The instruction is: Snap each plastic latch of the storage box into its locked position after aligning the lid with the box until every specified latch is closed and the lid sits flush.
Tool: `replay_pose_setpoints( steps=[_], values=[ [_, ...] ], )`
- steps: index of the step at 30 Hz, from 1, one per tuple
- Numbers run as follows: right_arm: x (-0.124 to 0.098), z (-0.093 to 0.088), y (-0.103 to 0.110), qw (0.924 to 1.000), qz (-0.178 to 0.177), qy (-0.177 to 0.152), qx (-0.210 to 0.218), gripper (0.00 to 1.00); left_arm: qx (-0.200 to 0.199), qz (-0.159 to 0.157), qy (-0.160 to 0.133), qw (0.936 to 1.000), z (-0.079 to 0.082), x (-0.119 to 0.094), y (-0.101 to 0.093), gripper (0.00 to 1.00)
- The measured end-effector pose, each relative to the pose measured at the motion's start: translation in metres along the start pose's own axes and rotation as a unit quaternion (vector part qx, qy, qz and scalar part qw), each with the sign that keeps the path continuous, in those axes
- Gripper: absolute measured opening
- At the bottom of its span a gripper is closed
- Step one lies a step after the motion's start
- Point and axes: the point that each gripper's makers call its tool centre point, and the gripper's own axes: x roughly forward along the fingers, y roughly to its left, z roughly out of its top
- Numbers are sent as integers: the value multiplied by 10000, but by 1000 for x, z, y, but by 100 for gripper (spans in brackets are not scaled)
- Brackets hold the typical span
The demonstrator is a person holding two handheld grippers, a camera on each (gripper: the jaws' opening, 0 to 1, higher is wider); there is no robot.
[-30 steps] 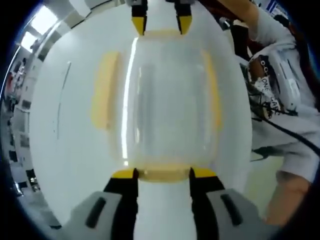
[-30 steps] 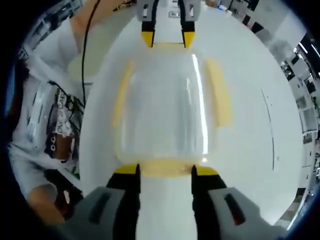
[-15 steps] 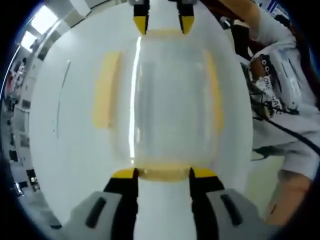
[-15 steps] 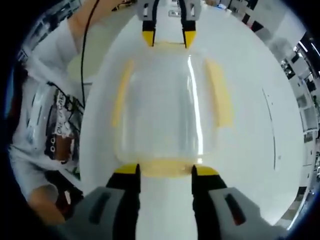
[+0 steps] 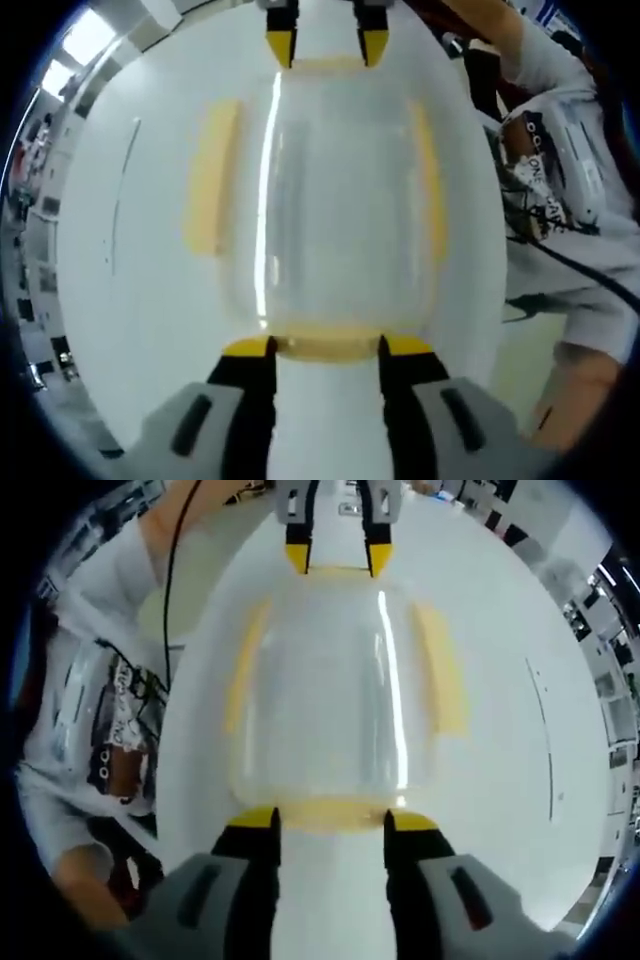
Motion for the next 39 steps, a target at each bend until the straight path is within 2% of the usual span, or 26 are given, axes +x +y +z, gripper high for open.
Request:
replay_pose_setpoints(
  steps=[9, 20, 21, 22, 23, 24, 25, 26, 29, 35, 39],
  values=[
    [2, -3, 1, 9999, -64, 14, -116, 41, -32, -7, -15, 10000, 0, 2, -2, 40],
    [2, -4, -1, 9996, -161, -222, -114, 41, -489, -103, -236, 9985, -7, 5, 2, 40],
    [2, -5, -2, 9995, -166, -252, -105, 40, -558, -121, -213, 9981, -10, 7, 2, 39],
    [2, -6, -3, 9995, -147, -289, -66, 40, -670, -280, -64, 9973, -18, 9, -3, 35],
    [3, -7, -3, 9995, -131, -296, -44, 37, -697, -310, 26, 9971, -22, 12, -4, 32],
    [3, -8, -3, 9995, -127, -294, -38, 28, -696, -273, 78, 9972, -25, 13, -3, 27],
    [5, -14, -4, 9996, -135, -194, -154, 23, -616, -88, 246, 9978, -34, 16, 3, 25],
    [6, -18, -8, 9992, -275, -91, -262, 23, -705, -91, 236, 9972, -38, 19, 3, 24],
    [7, -21, -7, 9995, -222, -172, -144, 24, -881, -86, 62, 9961, -40, 16, 5, 23],
    [4, -23, -7, 9991, -313, -273, -109, 24, -864, 141, -166, 9960, -39, -5, 7, 22],
    [3, -28, -11, 9983, -496, -297, -109, 22, -763, 136, -715, 9944, -17, -23, 2, 21]
  ],
)
